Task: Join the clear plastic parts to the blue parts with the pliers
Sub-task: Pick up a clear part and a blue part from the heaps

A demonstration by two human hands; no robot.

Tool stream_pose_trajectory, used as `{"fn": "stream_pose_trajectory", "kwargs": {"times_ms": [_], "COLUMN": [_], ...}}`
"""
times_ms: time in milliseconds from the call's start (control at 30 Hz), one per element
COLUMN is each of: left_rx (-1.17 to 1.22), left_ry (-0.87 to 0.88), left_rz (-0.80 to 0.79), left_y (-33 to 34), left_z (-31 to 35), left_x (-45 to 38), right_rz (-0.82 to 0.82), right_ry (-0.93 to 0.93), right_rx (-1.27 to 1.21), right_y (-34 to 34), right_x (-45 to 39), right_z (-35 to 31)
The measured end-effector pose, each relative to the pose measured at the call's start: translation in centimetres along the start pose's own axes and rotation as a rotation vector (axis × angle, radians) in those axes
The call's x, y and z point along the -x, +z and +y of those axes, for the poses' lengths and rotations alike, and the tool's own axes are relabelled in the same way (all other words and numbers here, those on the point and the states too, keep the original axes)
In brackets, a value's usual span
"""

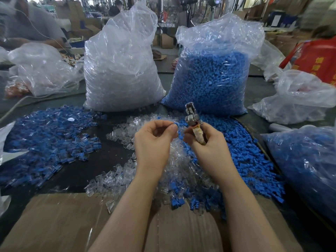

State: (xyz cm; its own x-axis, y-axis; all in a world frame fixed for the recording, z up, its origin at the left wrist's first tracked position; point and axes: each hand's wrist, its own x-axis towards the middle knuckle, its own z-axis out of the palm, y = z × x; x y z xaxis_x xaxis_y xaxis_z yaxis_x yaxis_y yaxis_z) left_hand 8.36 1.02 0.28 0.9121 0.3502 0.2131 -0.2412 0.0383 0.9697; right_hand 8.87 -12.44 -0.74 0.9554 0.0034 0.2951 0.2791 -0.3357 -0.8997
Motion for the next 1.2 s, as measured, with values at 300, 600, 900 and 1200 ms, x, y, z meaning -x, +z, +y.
{"fn": "stream_pose_trajectory", "kwargs": {"times_ms": [300, 600, 900, 1200], "left_rx": [0.165, 0.163, 0.177, 0.173], "left_ry": [0.033, 0.062, 0.056, 0.034], "left_rz": [-0.036, -0.102, -0.129, -0.130], "left_y": [-0.50, -0.86, -0.76, -0.85], "left_z": [0.44, 0.55, 0.82, 1.10], "left_x": [-0.23, -0.26, -0.14, -0.18], "right_rz": [-0.168, -0.178, -0.167, -0.132], "right_ry": [0.021, 0.010, -0.026, -0.046], "right_rx": [0.143, 0.106, 0.188, 0.277], "right_y": [-0.40, -0.37, -0.39, -0.23], "right_x": [0.23, 0.17, 0.41, 0.60], "right_z": [0.04, 0.17, 0.09, -0.23]}}
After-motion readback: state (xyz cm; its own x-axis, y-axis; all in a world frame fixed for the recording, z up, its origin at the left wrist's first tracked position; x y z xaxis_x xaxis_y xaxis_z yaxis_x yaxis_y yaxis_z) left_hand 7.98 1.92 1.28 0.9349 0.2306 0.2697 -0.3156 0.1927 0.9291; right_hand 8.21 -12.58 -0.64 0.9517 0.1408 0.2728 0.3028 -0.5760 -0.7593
